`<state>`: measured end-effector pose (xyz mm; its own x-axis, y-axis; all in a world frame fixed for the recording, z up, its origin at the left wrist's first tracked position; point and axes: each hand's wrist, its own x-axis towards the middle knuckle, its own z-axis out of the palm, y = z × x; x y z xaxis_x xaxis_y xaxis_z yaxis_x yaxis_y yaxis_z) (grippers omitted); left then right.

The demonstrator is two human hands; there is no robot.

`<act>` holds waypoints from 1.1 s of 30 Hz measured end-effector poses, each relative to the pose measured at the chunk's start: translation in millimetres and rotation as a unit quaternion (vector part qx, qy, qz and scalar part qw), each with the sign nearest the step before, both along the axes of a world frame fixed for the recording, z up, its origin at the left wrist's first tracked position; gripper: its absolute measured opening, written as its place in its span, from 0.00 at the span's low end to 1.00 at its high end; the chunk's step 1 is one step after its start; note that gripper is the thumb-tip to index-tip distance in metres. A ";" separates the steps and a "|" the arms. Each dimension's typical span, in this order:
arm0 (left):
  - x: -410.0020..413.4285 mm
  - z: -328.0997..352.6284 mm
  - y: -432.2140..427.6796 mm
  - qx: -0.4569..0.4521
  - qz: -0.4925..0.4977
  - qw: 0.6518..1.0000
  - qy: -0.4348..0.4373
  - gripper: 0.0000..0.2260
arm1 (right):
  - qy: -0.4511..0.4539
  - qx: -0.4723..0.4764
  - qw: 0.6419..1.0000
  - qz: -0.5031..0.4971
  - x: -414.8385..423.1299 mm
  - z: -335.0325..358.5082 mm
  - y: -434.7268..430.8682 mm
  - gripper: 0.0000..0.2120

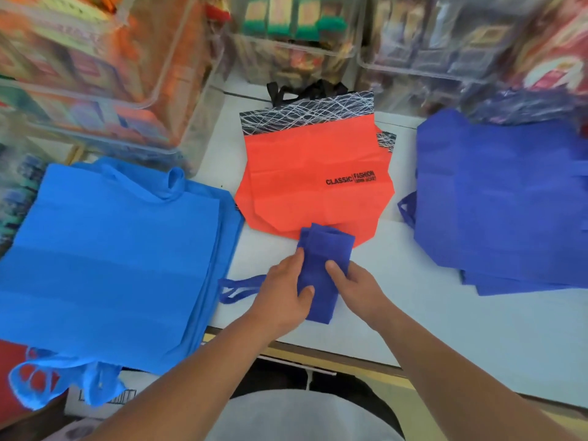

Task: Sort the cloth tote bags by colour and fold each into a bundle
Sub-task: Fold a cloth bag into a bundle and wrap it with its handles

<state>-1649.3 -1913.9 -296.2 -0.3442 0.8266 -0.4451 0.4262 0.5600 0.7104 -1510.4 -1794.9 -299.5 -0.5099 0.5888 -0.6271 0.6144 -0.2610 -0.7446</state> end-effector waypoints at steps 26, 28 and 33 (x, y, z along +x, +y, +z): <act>22.4 -34.5 -37.1 0.000 0.002 0.989 -0.146 0.18 | 0.004 0.119 0.989 -0.084 -24.2 -12.3 14.1 0.14; 39.6 -31.1 -33.1 -0.002 -0.055 0.992 -0.116 0.19 | -0.004 0.133 0.986 -0.096 0.7 -8.9 15.9 0.12; 86.5 -28.8 -15.4 -0.028 -0.225 0.974 -0.019 0.20 | -0.046 0.152 0.983 -0.094 58.7 -8.7 50.8 0.09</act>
<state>-1562.7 -1929.3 -325.0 0.0649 0.8640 -0.4992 0.6110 0.3611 0.7045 -1451.7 -1744.1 -308.1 -0.3232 0.8353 -0.4448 0.6442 -0.1501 -0.7500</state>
